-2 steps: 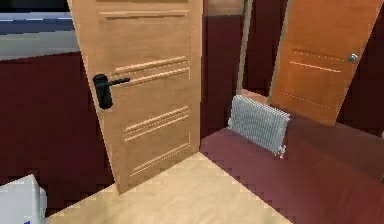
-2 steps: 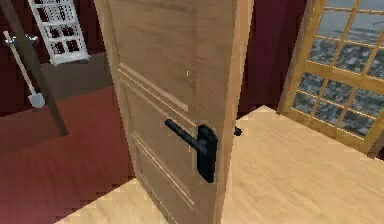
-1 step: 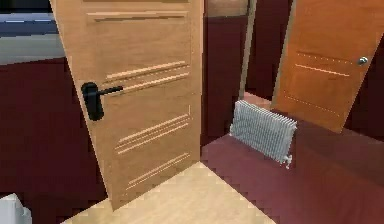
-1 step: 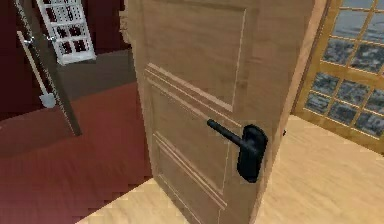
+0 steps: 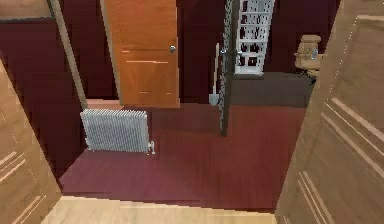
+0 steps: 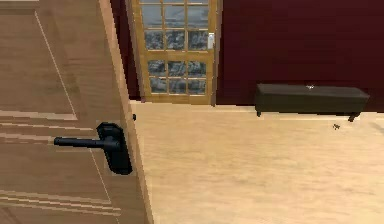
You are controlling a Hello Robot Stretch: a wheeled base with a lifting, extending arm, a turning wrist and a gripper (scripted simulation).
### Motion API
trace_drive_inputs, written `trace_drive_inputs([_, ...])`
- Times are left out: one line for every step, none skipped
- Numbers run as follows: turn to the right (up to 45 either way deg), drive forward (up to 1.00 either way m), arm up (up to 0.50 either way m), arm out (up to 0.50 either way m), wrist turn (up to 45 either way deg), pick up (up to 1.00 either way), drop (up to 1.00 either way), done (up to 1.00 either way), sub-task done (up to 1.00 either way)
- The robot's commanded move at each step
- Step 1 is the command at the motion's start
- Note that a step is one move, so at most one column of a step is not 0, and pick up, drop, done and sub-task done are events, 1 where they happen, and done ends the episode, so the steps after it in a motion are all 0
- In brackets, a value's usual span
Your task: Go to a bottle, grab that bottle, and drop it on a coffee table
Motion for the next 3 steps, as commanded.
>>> trace_drive_inputs([3.0,0.0,0.0,0.0,0.0,0.0,0.0,0.0,0.0])
trace_drive_inputs([0.0,0.6,0.0,0.0,0.0,0.0,0.0,0.0,0.0])
trace_drive_inputs([30.0,0.0,0.0,0.0,0.0,0.0,0.0,0.0,0.0])
